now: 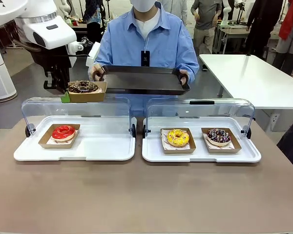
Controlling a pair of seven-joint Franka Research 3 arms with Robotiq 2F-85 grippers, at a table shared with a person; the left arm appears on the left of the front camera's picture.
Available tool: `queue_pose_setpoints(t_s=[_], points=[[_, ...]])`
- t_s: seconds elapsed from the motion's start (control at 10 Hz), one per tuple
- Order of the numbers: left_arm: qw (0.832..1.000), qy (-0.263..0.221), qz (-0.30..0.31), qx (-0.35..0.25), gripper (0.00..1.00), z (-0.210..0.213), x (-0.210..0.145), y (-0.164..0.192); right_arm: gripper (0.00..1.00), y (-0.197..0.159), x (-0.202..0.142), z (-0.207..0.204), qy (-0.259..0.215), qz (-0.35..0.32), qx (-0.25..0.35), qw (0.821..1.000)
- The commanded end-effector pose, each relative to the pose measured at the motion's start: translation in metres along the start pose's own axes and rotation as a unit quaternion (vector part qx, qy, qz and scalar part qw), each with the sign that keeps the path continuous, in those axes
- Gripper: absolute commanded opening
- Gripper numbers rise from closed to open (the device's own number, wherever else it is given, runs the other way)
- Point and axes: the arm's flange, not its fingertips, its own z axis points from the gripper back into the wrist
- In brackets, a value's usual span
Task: Provide the desired donut to the person.
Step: Place the picked Paper togo box onto the Handle tray extended by the person.
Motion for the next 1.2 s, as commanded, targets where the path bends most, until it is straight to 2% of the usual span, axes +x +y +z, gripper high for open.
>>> queue_pose_setpoints(t_s=[0.0,0.9,1.1], points=[[1.000,-0.001,0.000,0.001,0.00,0.001,-0.002,-0.004,1.00,0.000,0.000,0.000,-0.003,0.002,0.002,1.000],[1.000,0.000,0.000,0.000,0.01,0.000,0.000,0.000,1.00,0.000,0.000,0.000,-0.003,0.002,0.002,1.000],[1.000,-0.001,0.006,0.021,0.01,0.030,0.004,0.013,1.00,0.000,0.000,0.000,-0.003,0.002,0.002,1.000]])
